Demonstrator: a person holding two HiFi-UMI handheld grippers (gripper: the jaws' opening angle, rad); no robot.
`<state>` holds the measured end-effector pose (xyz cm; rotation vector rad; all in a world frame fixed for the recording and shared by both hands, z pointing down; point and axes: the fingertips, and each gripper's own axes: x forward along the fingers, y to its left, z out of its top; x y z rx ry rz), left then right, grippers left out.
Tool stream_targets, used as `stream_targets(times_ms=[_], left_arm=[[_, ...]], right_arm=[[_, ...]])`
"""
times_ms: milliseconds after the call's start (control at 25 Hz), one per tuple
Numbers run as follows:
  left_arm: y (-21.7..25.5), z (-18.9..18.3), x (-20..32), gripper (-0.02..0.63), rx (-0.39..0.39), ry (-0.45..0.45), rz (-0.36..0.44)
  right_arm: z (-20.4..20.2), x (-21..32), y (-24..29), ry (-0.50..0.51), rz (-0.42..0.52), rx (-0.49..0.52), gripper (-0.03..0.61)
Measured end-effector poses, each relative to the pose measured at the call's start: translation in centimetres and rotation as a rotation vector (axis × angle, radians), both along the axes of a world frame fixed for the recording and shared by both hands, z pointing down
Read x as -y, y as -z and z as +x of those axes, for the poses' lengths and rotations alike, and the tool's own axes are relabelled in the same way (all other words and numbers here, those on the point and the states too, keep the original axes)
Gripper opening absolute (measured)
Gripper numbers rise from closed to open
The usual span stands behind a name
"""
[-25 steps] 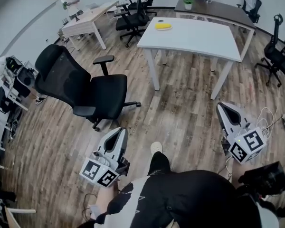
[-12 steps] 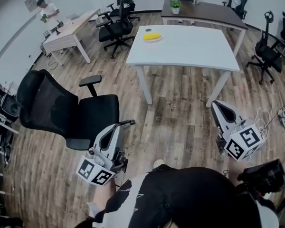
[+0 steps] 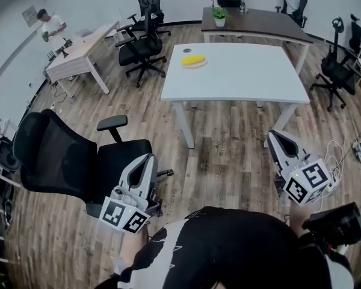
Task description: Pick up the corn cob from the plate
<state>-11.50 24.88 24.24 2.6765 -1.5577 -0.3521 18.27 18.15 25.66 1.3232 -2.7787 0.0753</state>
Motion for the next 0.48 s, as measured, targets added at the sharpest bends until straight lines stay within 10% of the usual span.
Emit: stream_targets(times_ms=[280,480], left_arm=[[-0.6,-1.3,3.6,0.014,-0.050,-0.036,-0.037],[-0.3,-1.5,6.3,0.014,0.078,-0.024,-0.004]], right_arm=[[-1.6,2.9,-0.9,-0.008,-0.046,-0.015,0.014],[-3.0,5.8,-1.0,0.026,-0.055,-0.002,0.014]])
